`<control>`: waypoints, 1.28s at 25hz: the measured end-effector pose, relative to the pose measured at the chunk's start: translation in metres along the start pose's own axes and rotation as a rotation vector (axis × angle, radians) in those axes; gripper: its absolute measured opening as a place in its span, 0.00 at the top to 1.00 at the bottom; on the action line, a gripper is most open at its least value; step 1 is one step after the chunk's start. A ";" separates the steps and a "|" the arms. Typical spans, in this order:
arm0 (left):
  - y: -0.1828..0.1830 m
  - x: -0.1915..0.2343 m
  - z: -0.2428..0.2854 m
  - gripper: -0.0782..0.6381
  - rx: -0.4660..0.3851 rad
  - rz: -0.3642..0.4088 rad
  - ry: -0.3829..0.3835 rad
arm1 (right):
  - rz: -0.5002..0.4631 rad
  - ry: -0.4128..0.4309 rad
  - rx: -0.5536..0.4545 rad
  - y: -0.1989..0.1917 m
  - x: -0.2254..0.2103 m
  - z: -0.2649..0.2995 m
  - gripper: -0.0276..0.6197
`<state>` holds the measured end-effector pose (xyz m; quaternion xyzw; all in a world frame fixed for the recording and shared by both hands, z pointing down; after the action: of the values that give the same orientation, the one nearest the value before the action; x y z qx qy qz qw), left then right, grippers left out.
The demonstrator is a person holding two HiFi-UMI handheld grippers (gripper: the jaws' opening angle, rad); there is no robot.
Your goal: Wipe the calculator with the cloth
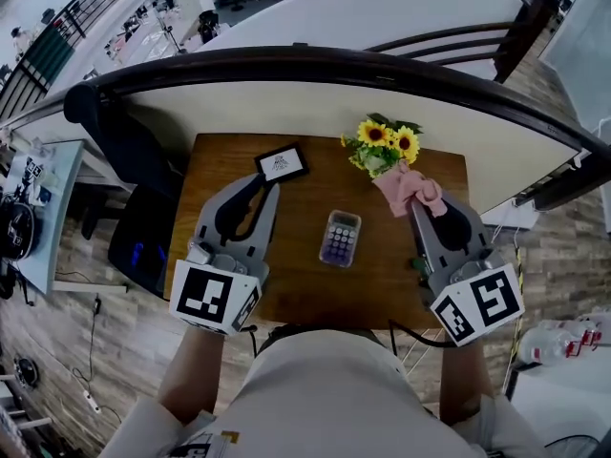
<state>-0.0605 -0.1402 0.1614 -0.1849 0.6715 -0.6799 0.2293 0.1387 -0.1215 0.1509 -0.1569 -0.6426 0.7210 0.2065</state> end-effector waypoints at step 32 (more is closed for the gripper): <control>-0.032 -0.011 -0.062 0.88 0.131 0.055 -0.085 | -0.023 0.005 0.151 -0.047 0.058 -0.030 0.88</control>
<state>-0.0878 -0.0829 0.1922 -0.1797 0.6203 -0.7073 0.2876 0.1083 -0.0626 0.1959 -0.1353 -0.5878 0.7645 0.2274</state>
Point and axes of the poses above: the fingertips, and each gripper's own axes: z forward along the fingers, x to its left, y out of its top, the point moved 1 cm from there along -z, backward along the fingers, and after that the axes turned 4 degrees about -y, right-handed, at the moved point
